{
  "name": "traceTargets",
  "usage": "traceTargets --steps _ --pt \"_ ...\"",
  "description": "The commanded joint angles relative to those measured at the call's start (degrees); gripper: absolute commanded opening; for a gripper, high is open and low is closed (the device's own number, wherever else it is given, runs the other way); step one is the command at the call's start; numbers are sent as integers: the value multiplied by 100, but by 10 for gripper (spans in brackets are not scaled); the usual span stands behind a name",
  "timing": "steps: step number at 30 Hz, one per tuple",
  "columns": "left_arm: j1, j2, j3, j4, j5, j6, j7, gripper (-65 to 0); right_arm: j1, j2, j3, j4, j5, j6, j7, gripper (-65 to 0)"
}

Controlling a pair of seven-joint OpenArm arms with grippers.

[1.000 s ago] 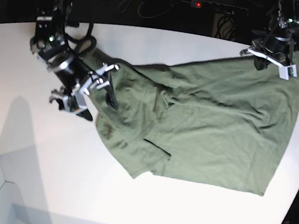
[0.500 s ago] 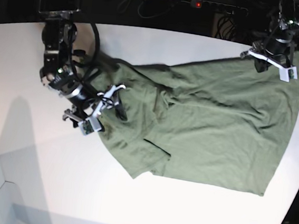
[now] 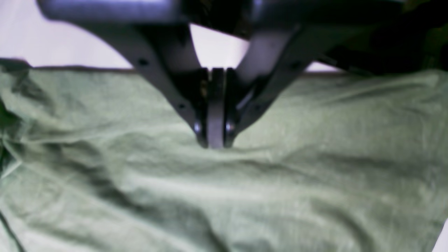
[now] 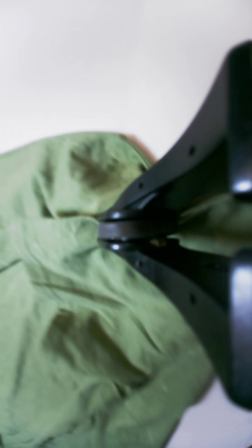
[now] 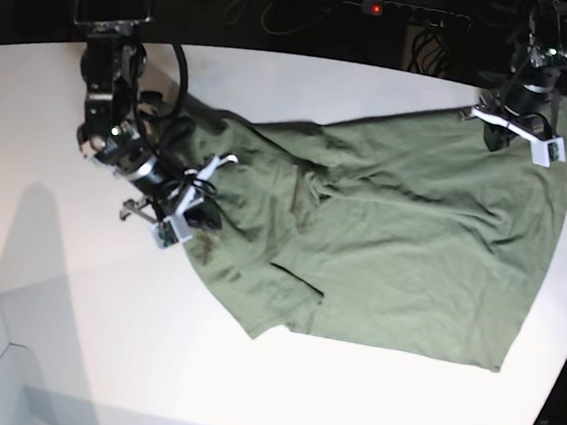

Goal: Layout the t-shirt on the table in an organized manner, then fold the t-shirt properly
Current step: 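Pull the collar edge with both grippers to spread the t-shirt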

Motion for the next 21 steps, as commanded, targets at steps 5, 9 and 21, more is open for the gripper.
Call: traceTargets --steps 5,9,21 --pt "42 -18 -25 112 -23 -21 -115 -645 -666 -4 479 1489 135 -4 178 -650" --pt "113 -27 10 138 -23 -21 -115 -645 -1317 -127 804 2403 144 5 178 -650" --pt "78 -27 19 138 -32 -21 -115 -644 -3523 -294 1068 2773 144 13 1066 -650"
